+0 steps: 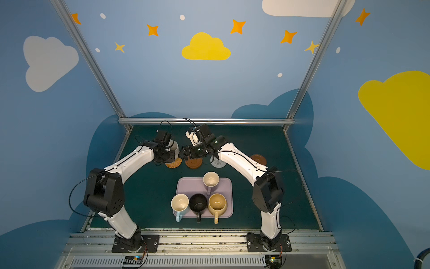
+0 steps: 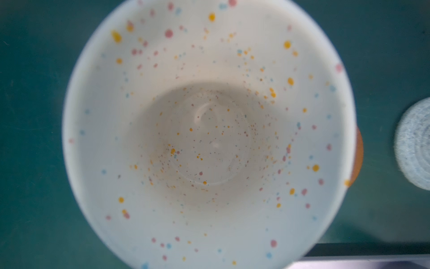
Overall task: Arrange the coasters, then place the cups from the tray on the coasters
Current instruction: 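Lower the speckled mug onto the woven rattan coaster with the left gripper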
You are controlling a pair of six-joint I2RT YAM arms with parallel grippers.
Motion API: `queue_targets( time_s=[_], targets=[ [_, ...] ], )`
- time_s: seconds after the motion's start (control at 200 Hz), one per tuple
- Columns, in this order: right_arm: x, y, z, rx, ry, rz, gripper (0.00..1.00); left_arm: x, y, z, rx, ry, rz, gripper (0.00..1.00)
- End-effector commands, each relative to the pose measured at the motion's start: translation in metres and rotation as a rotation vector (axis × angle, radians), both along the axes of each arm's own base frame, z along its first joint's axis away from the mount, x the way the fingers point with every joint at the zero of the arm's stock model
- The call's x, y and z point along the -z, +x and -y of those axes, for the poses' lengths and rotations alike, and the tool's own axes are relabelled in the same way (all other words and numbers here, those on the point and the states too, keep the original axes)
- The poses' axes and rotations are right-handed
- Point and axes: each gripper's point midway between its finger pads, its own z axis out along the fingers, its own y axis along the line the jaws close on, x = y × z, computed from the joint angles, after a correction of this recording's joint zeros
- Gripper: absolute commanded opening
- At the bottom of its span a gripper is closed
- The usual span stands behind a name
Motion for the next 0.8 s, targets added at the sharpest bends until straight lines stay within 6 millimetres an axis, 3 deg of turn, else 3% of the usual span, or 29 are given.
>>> queue_targets(
  time_s=[0.0, 0.17, 0.796],
  targets=[
    [-0.002, -0.001, -0.001, -0.005, 0.006, -0.031, 0.93, -0.01, 0.015, -0.004, -0.009, 0.01, 0.076, 0.03],
    [0.0, 0.0, 0.001, 0.0, -0.002, -0.032, 0.93, 0.004, 0.013, -0.003, -0.007, -0.003, 0.054, 0.03],
    [0.009, -0.001, 0.005, 0.012, -0.017, -0.042, 0.94, 0.018, 0.006, -0.002, -0.005, -0.015, 0.03, 0.03]
  ],
)
